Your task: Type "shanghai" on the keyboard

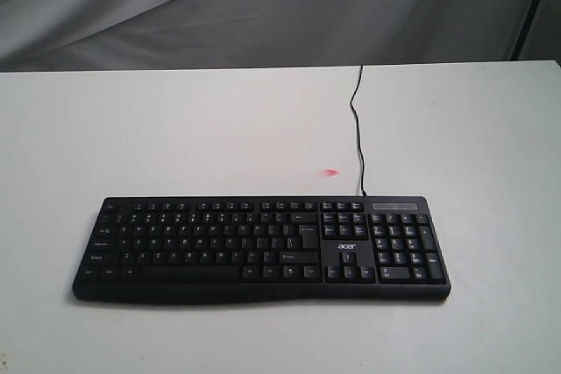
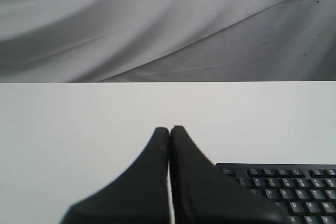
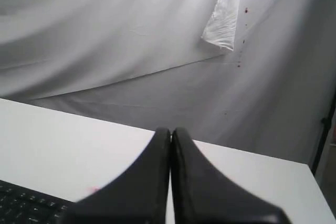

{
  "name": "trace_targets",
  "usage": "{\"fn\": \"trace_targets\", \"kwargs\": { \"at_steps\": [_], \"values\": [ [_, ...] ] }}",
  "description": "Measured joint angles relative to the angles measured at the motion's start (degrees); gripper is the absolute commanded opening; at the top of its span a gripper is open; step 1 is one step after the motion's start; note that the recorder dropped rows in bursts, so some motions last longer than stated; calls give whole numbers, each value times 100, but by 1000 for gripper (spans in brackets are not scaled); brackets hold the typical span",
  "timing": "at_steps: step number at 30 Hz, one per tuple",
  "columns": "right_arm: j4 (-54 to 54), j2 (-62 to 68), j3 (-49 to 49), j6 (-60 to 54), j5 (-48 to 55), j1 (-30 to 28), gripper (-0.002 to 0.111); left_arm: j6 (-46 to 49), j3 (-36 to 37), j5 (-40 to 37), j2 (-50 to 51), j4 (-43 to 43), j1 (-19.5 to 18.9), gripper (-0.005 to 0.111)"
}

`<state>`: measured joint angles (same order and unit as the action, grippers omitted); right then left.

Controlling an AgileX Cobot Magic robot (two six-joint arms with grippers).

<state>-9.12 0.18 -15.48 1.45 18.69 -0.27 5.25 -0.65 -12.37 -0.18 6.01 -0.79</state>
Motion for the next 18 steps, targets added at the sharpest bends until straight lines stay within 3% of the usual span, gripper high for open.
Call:
{"fn": "trace_targets", "kwargs": {
  "at_steps": [18],
  "values": [
    [231, 10, 1385, 0, -965, 0, 0, 0, 0, 0, 0, 0, 0, 1]
  ]
}}
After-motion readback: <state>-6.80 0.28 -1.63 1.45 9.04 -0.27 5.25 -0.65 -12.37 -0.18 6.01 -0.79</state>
